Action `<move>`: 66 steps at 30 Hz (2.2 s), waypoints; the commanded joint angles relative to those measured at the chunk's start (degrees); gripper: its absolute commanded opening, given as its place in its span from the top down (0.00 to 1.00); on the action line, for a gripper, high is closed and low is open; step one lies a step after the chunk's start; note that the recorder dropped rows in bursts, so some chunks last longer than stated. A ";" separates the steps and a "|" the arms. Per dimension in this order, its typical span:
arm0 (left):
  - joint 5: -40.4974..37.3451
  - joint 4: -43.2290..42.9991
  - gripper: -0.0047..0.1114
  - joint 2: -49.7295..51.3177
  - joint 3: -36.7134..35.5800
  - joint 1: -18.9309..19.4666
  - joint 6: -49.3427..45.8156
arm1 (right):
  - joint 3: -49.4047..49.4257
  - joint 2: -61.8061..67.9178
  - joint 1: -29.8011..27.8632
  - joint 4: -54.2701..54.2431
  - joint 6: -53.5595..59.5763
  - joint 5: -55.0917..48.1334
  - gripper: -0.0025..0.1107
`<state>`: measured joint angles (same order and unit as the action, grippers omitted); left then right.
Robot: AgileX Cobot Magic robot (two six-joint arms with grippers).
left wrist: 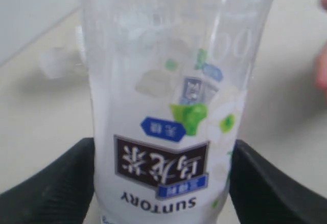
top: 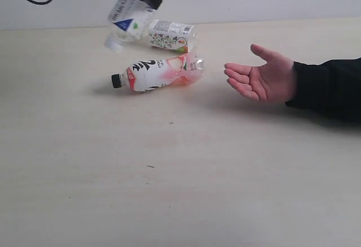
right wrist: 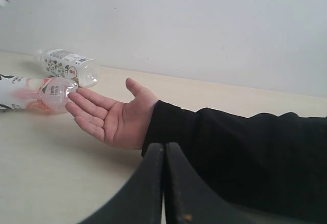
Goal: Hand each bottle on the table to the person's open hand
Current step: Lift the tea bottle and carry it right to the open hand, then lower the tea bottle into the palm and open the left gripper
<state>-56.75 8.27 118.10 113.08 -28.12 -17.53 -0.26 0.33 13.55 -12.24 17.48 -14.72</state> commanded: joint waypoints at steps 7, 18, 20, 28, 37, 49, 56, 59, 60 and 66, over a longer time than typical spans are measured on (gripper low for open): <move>-3.51 33.51 0.96 -0.20 0.43 -2.16 5.68 | 0.26 -0.33 -0.20 0.14 0.27 0.68 0.98; 9.09 36.99 0.96 -1.53 -6.31 -5.90 15.12 | 0.26 -0.33 -0.20 0.14 0.27 0.68 0.98; 14.97 37.52 0.96 -1.77 -8.94 -7.08 15.31 | 0.26 -0.33 -0.20 0.14 0.27 0.68 0.98; 34.68 37.60 0.96 -1.42 -15.97 -12.44 22.41 | 0.26 -0.33 -0.20 0.14 0.27 0.68 0.98; 38.83 37.98 0.96 0.11 -16.55 -16.25 22.11 | 0.26 -0.33 -0.20 0.14 0.27 0.68 0.98; 43.24 41.05 0.96 6.61 -16.55 -17.91 21.86 | 0.26 -0.33 -0.20 0.14 0.27 0.68 0.98; 43.54 43.59 0.96 9.29 -16.44 -17.91 21.48 | 0.26 -0.33 -0.20 0.14 0.27 0.68 0.98; 43.18 43.74 0.96 10.23 -16.44 -17.91 20.69 | 0.26 -0.33 -0.20 0.14 0.27 0.68 0.98; 43.21 43.74 0.96 10.49 -16.44 -17.91 20.69 | 0.26 -0.33 -0.20 0.14 0.27 0.68 0.98; 43.21 44.44 0.96 11.00 -16.44 -17.91 20.56 | 0.26 -0.33 -0.20 0.14 0.27 0.68 0.98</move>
<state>-14.10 52.04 129.10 96.60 -45.88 3.46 -0.26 0.33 13.55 -12.24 17.48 -14.72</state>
